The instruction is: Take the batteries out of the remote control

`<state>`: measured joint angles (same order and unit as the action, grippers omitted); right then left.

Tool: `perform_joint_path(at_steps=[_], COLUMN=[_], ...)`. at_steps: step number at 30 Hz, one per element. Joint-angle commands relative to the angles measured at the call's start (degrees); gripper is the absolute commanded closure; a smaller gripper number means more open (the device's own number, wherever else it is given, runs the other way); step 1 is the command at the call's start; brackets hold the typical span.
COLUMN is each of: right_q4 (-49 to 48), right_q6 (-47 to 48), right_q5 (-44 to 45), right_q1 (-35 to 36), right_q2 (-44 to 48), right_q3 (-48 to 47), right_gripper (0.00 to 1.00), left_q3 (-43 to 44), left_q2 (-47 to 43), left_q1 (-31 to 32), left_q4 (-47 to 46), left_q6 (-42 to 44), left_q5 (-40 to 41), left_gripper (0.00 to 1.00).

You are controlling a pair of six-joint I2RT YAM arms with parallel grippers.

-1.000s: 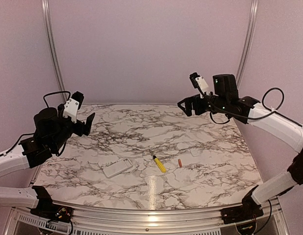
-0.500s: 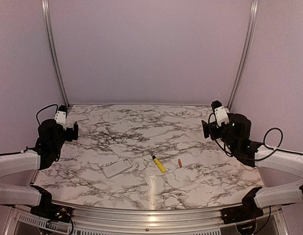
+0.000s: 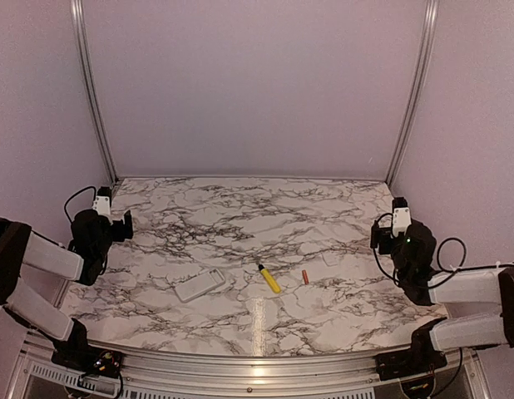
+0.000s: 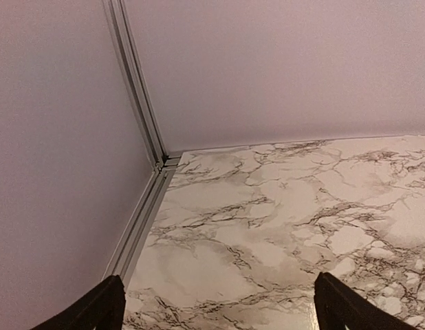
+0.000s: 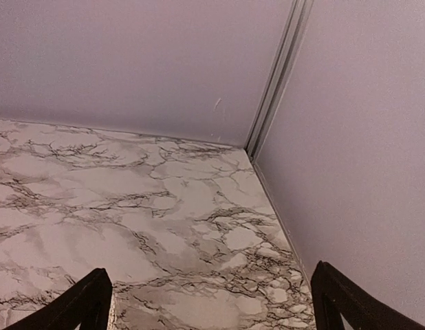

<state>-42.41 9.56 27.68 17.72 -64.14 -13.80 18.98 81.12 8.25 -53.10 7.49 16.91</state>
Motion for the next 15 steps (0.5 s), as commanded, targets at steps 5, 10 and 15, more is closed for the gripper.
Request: perform_joint_path(at_steps=[5, 10, 15], right_q4=[-27.20, -35.07, -44.31], right_q6=[-3.98, -1.84, -2.37], right_q5=[-7.39, -11.15, -14.57], right_q1=[-8.95, -10.76, -12.30], right_q2=[-11.72, -19.27, -27.44], right_q3=[4.47, 3.32, 4.60], right_gripper=[0.01, 0.01, 0.01], left_q3=[-4.79, -4.65, -4.25], left_q2=[5.85, 6.38, 6.49], left_q1=[-5.52, -6.33, -6.32], left_q4=[-17.10, -17.97, -17.66], left_q6=[-6.31, -6.78, -6.96], left_q5=[-8.03, -9.52, -7.19], left_gripper=[0.01, 0.01, 0.01])
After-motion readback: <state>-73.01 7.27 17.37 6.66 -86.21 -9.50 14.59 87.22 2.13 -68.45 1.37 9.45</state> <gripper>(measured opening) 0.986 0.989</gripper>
